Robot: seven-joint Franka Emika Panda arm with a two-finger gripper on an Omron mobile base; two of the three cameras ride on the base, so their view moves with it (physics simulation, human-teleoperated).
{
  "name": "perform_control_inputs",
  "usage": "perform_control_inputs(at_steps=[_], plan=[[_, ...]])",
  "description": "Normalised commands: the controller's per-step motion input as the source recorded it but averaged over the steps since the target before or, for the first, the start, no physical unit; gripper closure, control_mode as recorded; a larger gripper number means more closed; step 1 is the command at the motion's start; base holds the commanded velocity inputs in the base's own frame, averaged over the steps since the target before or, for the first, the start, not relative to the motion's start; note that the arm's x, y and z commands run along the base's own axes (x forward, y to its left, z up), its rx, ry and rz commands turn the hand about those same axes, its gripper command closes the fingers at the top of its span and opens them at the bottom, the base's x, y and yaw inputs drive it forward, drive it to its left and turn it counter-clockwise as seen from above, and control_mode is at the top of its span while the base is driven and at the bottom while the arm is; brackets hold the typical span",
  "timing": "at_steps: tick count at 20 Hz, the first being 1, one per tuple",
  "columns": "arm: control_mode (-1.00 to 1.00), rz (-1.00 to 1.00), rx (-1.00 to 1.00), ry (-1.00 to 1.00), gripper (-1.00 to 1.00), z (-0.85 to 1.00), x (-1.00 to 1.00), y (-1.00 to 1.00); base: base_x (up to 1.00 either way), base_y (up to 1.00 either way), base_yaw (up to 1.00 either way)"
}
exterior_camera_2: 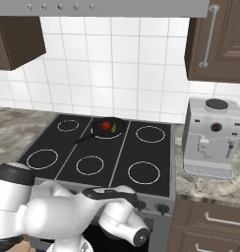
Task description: Put the lemon wedge and bell pepper in the pan. Then turn on the rear center burner and set the heat to medium.
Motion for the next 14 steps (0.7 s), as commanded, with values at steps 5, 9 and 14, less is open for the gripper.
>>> perform_control_inputs(at_steps=[5,9,14], plan=[[-1.0,0.02,0.0,-0.01,-1.0,-0.04,0.04,-0.05,0.0,0.0,0.0],[-1.0,0.01,0.0,-0.02,-1.0,-0.17,0.01,-0.01,0.0,0.0,0.0],[-1.0,0.0,-0.01,-0.03,-1.0,-0.2,0.09,0.0,0.0,0.0,0.0]])
